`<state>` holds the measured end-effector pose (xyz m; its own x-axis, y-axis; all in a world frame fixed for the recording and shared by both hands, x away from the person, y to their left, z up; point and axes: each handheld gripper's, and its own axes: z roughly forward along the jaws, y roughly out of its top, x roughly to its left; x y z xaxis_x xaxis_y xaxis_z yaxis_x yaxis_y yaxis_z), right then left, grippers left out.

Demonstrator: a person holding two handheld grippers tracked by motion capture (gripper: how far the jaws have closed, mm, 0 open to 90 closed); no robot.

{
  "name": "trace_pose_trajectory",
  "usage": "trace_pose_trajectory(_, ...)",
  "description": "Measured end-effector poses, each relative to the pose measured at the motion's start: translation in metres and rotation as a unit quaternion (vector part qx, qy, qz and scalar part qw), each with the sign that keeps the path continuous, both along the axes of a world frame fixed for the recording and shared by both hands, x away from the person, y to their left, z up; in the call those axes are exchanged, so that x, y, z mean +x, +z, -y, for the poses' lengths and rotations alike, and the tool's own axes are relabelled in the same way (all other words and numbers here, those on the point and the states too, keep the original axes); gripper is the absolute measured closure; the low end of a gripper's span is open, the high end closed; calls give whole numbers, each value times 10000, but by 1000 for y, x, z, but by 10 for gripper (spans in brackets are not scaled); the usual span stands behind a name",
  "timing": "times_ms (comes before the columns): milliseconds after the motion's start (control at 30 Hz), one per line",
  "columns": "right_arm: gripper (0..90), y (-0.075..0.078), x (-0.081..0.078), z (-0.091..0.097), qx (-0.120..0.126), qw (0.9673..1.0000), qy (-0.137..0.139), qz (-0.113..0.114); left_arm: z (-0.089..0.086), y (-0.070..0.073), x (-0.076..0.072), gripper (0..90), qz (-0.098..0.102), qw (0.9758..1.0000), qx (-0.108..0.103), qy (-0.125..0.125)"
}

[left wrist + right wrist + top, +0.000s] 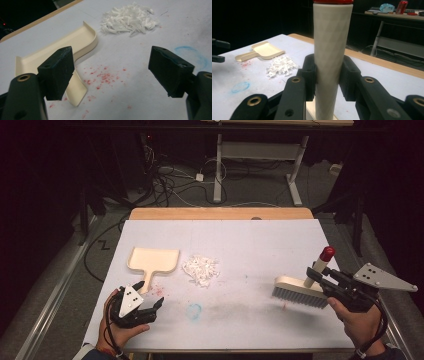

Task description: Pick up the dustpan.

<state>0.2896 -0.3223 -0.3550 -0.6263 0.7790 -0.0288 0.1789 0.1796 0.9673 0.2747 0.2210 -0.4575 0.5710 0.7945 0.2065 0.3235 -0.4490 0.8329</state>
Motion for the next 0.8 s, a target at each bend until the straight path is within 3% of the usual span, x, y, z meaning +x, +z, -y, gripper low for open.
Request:
trace_pose_trajectory(333,703,1,1,-4,-82,10000,32,35,-1,-1,0,199,-96,9999,25,84)
trace_pose_trajectory(500,703,0,4,-8,-53,10000,70,-4,-5,-2,2,199,-262,9987,120,411)
trace_pose_trajectory(600,703,-1,5,-9,-102,9999,62,17,-12,-3,14,199,-482,9956,-75,803)
trace_pose_trajectory(633,703,-1,5,-9,-102,9999,62,17,-12,-3,14,199,-482,9956,-75,803)
trace_pose_trajectory(667,703,-1,5,-9,-108,9999,58,21,-14,-3,20,198,-553,9948,-219,830)
trace_pose_trajectory(700,703,-1,6,-9,-91,9999,70,14,-16,-5,37,199,-704,9925,-253,969)
trace_pose_trajectory(767,703,-1,6,-8,-55,10000,78,-12,-17,-8,53,204,-961,9877,-301,1198)
trace_pose_trajectory(800,703,-1,6,-8,-55,10000,78,-12,-17,-8,53,215,-961,9877,-301,1198)
